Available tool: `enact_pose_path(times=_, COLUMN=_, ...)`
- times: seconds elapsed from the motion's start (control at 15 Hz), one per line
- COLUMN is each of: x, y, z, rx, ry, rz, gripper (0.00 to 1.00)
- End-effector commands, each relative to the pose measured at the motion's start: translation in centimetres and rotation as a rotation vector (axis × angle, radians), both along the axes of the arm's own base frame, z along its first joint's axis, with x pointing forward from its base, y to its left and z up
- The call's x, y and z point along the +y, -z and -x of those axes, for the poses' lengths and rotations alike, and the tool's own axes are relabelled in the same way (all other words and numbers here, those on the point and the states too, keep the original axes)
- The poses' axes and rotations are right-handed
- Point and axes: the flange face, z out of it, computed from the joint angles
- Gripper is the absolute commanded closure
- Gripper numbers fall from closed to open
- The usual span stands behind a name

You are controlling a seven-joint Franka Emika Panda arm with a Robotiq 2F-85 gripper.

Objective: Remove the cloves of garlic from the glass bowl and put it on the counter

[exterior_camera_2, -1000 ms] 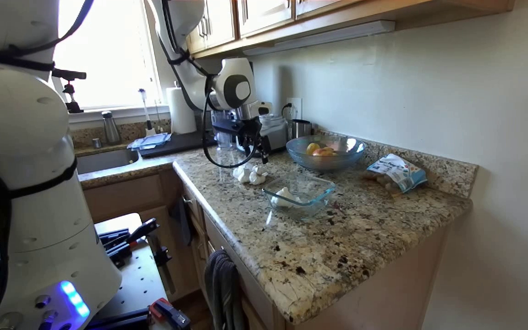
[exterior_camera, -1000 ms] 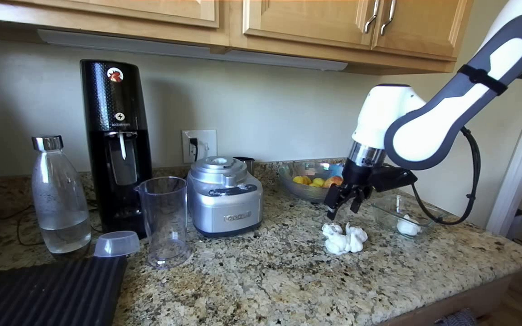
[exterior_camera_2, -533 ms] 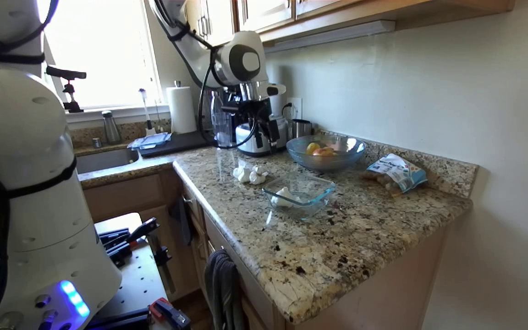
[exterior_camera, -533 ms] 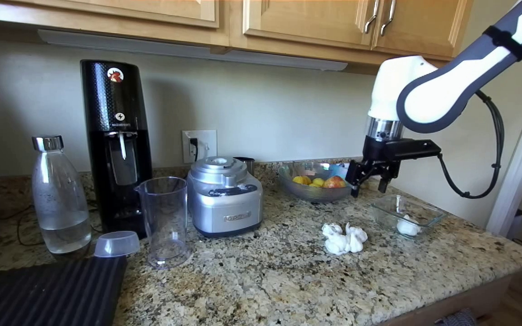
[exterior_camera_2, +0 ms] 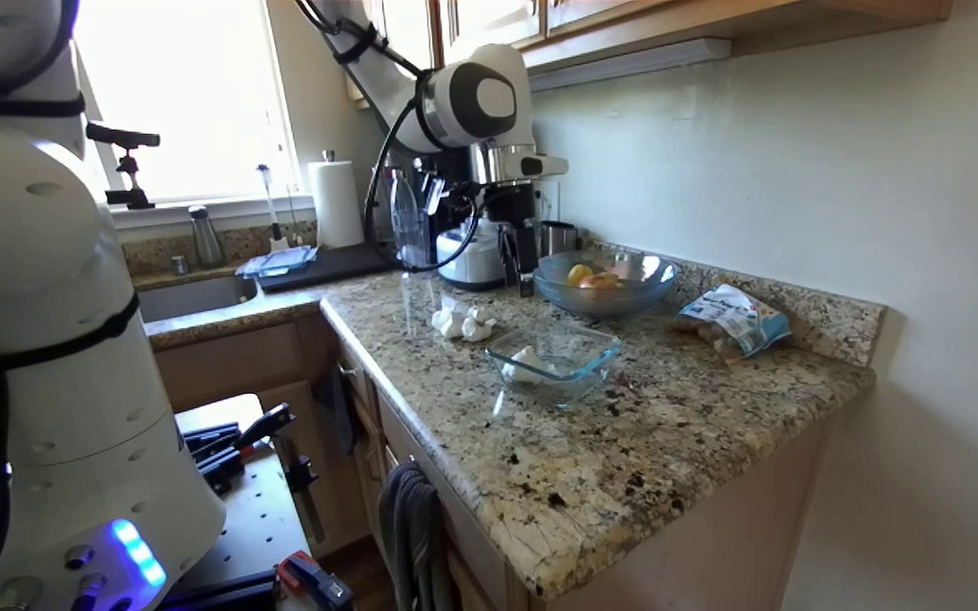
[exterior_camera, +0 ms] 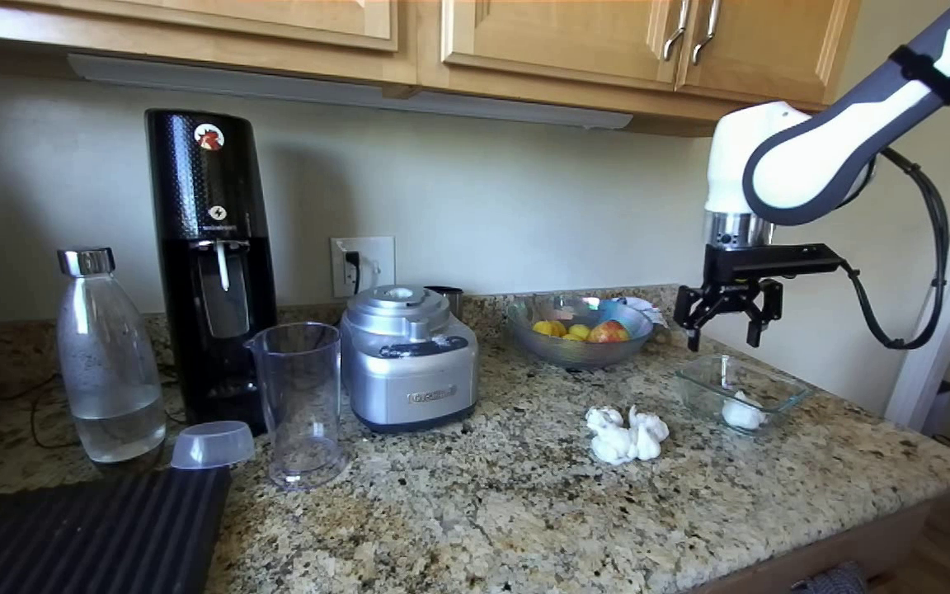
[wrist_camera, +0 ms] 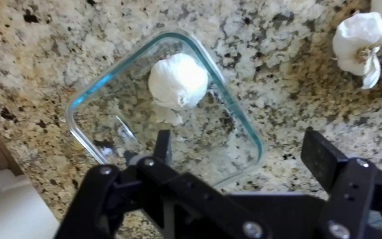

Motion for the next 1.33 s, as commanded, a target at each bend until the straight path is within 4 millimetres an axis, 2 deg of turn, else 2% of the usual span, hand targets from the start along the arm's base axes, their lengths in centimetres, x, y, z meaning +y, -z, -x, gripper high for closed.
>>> enact_pose_path(times=0.0, x=-3.3, y=1.3, z=0.1, rx=0.032, ry=0.061, rz=0.066, gripper=0.0)
enact_pose_path(times=0.27, x=-5.6, y=2.7, z=0.1, rx=0.091, ry=-0.008, rz=0.13, gripper=0.0)
enact_pose_path(times=0.47, x=-6.4, y=4.0, z=0.2, rx=0.151, ry=-0.07, rz=0.143, gripper=0.01)
enact_pose_path(times=0.93, x=-7.6, y=5.8, z=0.1, rx=0.26, ry=-0.208, rz=0.108, gripper=0.0)
enact_pose_path(times=1.27, x=-7.3, y=6.7, z=-0.3, rx=0.297, ry=-0.27, rz=0.028, gripper=0.0)
